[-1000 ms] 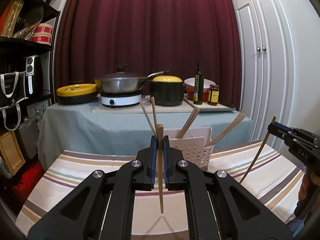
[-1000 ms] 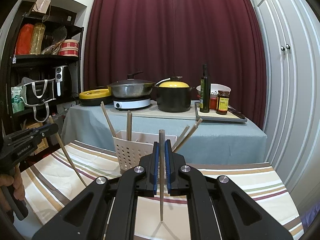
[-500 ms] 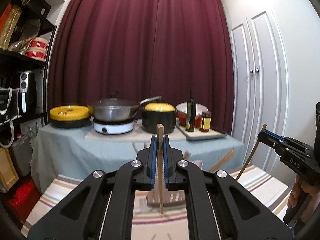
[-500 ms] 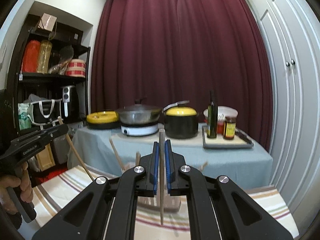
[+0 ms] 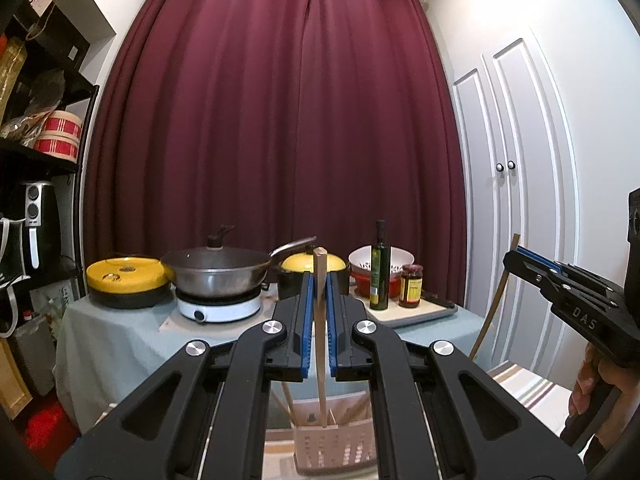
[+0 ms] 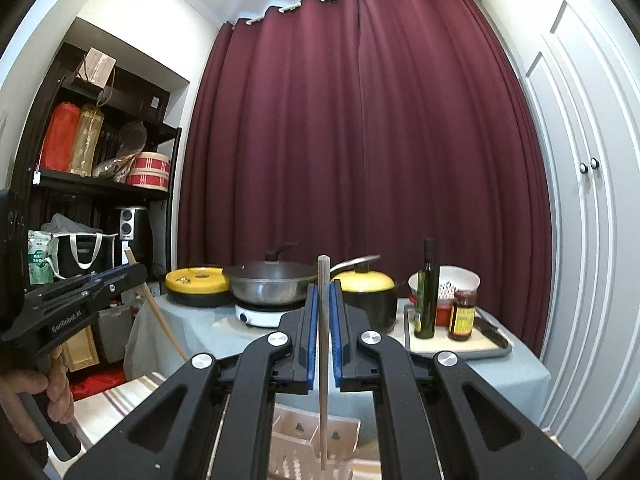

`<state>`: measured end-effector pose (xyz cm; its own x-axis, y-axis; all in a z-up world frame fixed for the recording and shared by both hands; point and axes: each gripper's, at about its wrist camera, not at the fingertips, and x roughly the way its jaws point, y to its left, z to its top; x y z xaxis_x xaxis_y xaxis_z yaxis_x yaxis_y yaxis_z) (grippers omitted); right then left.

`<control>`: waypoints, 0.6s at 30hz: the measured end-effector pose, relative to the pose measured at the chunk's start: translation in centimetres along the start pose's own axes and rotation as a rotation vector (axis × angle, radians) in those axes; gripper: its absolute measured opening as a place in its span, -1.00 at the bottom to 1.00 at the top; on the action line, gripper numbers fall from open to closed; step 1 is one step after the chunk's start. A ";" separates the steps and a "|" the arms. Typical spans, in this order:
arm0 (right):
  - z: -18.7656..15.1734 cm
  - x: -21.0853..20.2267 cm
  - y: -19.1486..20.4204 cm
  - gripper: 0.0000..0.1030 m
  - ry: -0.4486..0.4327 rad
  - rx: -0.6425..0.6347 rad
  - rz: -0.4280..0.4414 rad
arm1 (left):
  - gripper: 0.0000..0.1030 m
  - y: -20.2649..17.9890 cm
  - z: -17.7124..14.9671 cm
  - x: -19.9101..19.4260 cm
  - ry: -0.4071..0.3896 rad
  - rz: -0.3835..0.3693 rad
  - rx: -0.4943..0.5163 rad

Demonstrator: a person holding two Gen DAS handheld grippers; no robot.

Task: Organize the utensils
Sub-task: 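Carry both upright chopsticks over the white caddy and lower them in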

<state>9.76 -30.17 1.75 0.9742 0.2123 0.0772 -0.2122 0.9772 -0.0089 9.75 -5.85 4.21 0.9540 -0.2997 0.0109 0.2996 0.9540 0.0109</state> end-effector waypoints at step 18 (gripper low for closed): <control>-2.5 7.4 -1.7 -0.87 0.020 0.023 0.012 | -0.87 0.6 -2.2 5.9 0.069 0.002 -0.001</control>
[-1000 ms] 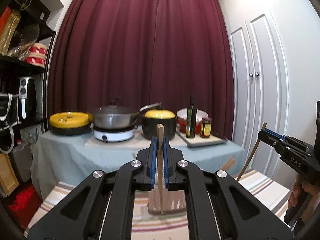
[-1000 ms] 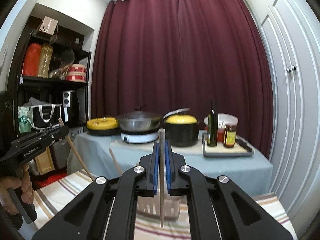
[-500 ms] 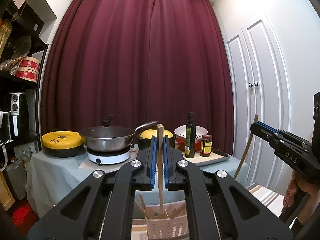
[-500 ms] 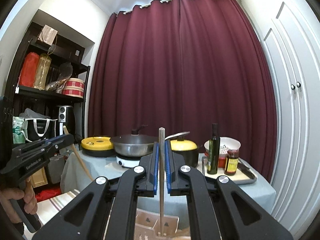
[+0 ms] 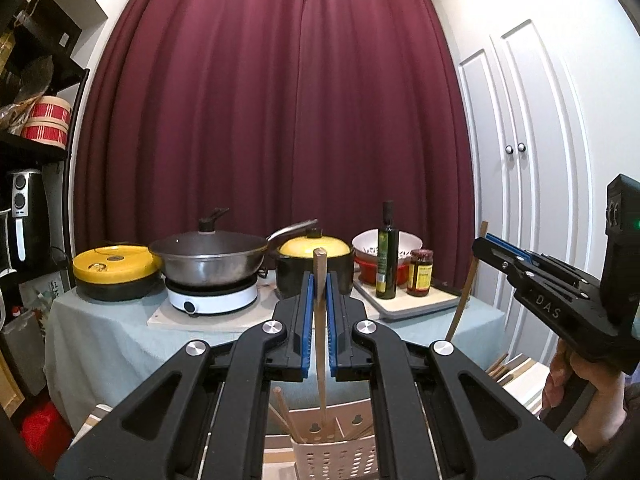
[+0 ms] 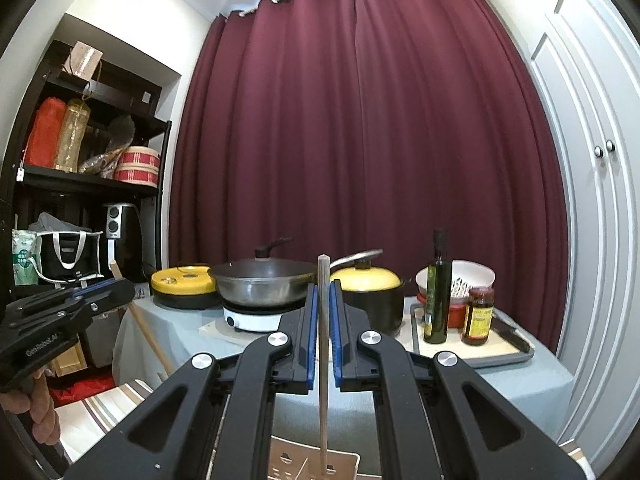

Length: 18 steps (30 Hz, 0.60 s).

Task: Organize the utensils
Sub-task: 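Carry both upright chopsticks over the white caddy and lower them in, then open both grippers to release the chopsticks into the caddy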

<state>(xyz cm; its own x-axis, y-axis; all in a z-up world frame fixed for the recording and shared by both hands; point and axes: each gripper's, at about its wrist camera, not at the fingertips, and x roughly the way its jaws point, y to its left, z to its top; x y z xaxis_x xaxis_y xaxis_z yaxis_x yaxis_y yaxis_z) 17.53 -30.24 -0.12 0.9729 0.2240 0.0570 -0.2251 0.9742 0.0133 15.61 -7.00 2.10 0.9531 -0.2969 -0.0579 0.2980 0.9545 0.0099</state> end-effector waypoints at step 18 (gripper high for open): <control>-6.2 3.6 -0.2 -0.87 0.152 0.012 -0.020 | -0.87 0.5 -5.1 3.4 0.099 0.015 0.004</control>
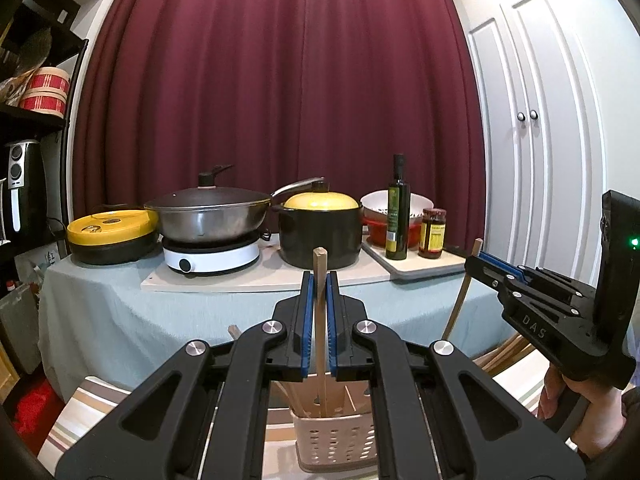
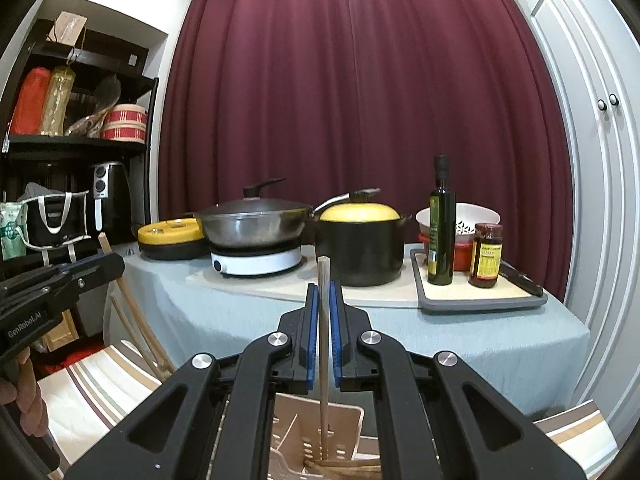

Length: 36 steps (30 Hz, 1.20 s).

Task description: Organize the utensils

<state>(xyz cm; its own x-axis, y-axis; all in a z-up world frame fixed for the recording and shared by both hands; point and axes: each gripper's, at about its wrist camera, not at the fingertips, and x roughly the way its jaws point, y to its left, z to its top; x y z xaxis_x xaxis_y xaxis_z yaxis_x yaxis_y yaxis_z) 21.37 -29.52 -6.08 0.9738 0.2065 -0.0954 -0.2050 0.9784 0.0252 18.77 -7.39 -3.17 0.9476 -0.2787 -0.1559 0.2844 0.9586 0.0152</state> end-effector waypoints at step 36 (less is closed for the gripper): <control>0.8 -3.0 1.0 0.51 0.002 -0.008 -0.089 | 0.66 -0.9 0.2 -2.1 -0.053 0.083 0.035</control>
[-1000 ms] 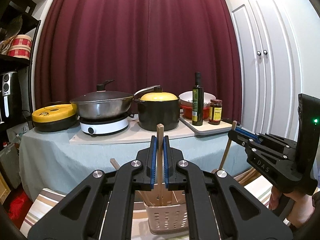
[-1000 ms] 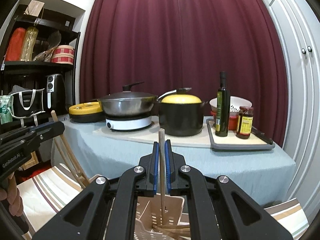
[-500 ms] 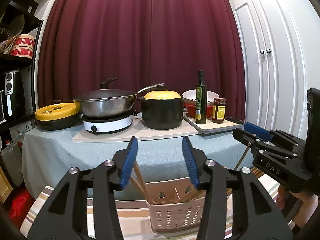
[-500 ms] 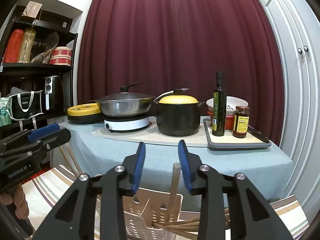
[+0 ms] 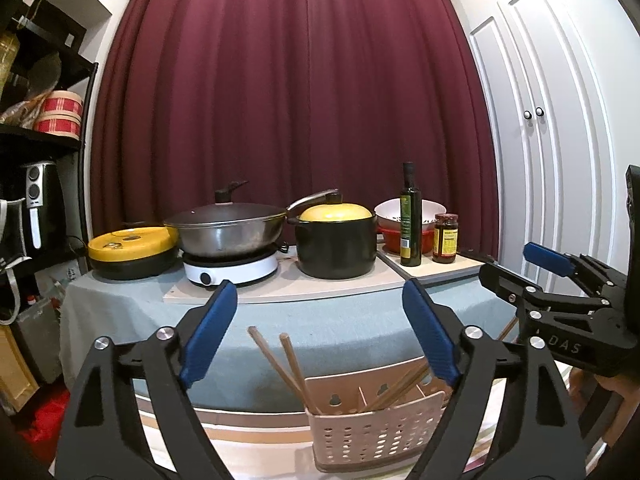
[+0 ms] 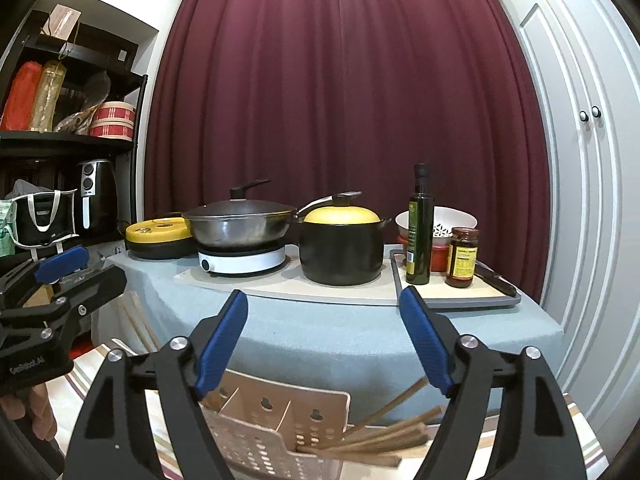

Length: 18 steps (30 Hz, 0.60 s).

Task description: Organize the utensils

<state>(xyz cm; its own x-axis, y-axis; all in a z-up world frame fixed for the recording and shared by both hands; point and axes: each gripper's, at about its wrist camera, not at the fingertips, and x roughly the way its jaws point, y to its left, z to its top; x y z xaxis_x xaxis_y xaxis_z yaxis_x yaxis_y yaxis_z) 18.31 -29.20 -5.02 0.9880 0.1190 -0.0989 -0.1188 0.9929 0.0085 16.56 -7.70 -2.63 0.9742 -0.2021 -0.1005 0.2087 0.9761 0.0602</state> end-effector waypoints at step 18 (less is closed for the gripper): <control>-1.3 -10.7 1.0 0.63 0.062 0.032 -0.051 | 0.80 0.4 -1.3 -10.8 0.064 0.030 -0.072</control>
<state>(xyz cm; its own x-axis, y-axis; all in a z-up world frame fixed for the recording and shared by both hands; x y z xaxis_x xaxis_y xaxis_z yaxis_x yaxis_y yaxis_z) 7.51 -29.52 -5.26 0.9845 0.0690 -0.1610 -0.0643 0.9973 0.0341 5.99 -5.07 -2.85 0.9719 -0.1693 -0.1635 0.1704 0.9853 -0.0073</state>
